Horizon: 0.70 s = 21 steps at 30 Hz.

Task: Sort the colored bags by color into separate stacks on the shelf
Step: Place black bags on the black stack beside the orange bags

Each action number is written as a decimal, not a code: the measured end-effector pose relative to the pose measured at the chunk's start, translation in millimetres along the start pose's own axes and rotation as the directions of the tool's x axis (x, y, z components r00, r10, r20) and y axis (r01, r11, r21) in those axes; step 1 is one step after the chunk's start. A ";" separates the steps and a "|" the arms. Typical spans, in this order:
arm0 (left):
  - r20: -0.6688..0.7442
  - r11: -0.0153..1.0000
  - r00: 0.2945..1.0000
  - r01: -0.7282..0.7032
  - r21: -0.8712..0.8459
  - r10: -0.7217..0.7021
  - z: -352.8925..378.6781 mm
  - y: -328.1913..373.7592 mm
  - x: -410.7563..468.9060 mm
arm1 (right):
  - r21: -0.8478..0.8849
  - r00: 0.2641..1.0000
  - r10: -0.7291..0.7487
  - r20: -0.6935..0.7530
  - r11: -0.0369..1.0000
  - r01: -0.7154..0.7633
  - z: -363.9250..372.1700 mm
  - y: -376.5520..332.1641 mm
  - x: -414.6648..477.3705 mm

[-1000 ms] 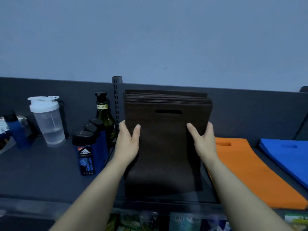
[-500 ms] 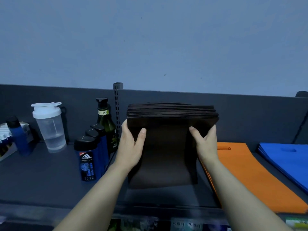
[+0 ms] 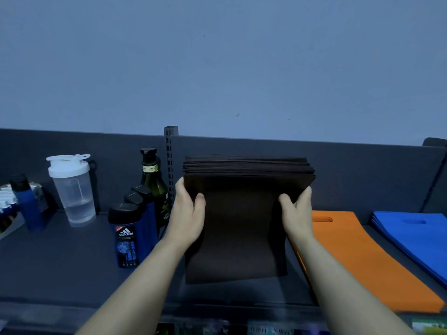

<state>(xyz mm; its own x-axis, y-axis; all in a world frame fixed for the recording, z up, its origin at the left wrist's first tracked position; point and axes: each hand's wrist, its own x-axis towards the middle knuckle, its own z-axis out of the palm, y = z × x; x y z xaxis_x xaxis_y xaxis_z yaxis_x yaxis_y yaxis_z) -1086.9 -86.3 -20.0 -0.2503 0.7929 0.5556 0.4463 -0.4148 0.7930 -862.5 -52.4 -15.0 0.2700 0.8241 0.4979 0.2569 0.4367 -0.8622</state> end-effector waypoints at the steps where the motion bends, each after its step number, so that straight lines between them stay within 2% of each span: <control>1: 0.007 1.000 1.000 0.011 -0.019 -0.011 0.3 1.3 -2.0 | -0.018 1.000 0.012 0.002 1.000 -0.012 0.8 1.5 -1.7; 5: 0.018 0.988 1.000 0.025 -0.150 -0.023 -3.4 8.7 -3.6 | -0.008 1.000 0.000 0.009 1.000 0.000 -3.7 -4.5 2.7; 8: 0.019 0.938 0.995 0.100 -0.332 -0.100 -7.6 12.9 2.4 | -0.018 0.999 -0.002 0.047 1.000 0.003 -7.6 -14.1 8.9; 10: 0.047 0.890 0.991 0.136 -0.435 -0.128 -8.2 15.8 5.3 | -0.105 0.998 -0.070 0.011 0.992 0.070 -10.2 -17.4 11.7; 11: 0.053 0.878 0.990 0.140 -0.458 -0.130 -8.2 16.4 6.4 | -0.219 0.988 -0.152 -0.030 0.965 0.142 -12.0 -22.2 14.1; 12: 0.054 0.870 0.989 0.144 -0.472 -0.134 -8.6 16.0 7.5 | -0.370 0.962 -0.269 -0.050 0.899 0.233 -14.1 -29.3 16.5; 13: 0.057 0.862 0.988 0.153 -0.483 -0.143 -8.8 15.0 8.0 | -0.519 0.914 -0.406 -0.017 0.785 0.339 -16.0 -38.0 19.1; 14: 0.059 0.855 0.987 0.162 -0.494 -0.153 -8.9 14.6 8.3 | -0.620 0.853 -0.516 0.086 0.643 0.451 -16.5 -47.9 22.4; 15: 0.064 0.848 0.985 0.169 -0.502 -0.158 -8.6 14.0 8.1 | -0.667 0.796 -0.563 0.223 0.507 0.546 -15.3 -57.9 24.7; 16: 0.070 0.847 0.985 0.173 -0.503 -0.159 -7.8 12.8 8.3 | -0.674 0.752 -0.549 0.364 0.402 0.619 -12.6 -63.1 27.0; 17: 0.080 0.851 0.985 0.175 -0.496 -0.156 -7.1 11.4 8.6 | -0.668 0.731 -0.500 0.465 0.344 0.660 -10.2 -65.0 27.1; 18: 0.093 0.856 0.984 0.176 -0.486 -0.149 -7.1 10.5 8.7 | -0.666 0.734 -0.469 0.491 0.340 0.664 -9.7 -64.1 25.2; 21: 0.104 0.852 0.983 0.181 -0.492 -0.149 -8.3 9.2 10.6 | -0.679 0.754 -0.477 0.451 0.364 0.637 -12.2 -57.7 26.0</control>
<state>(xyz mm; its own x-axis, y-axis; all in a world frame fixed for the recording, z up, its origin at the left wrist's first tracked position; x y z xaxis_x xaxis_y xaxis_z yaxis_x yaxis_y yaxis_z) -1092.6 -85.4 -4.8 -0.2235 0.8880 0.4019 -0.0877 -0.4290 0.8990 -858.9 -60.6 48.8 -0.3379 0.5756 0.7446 0.8960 0.4389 0.0673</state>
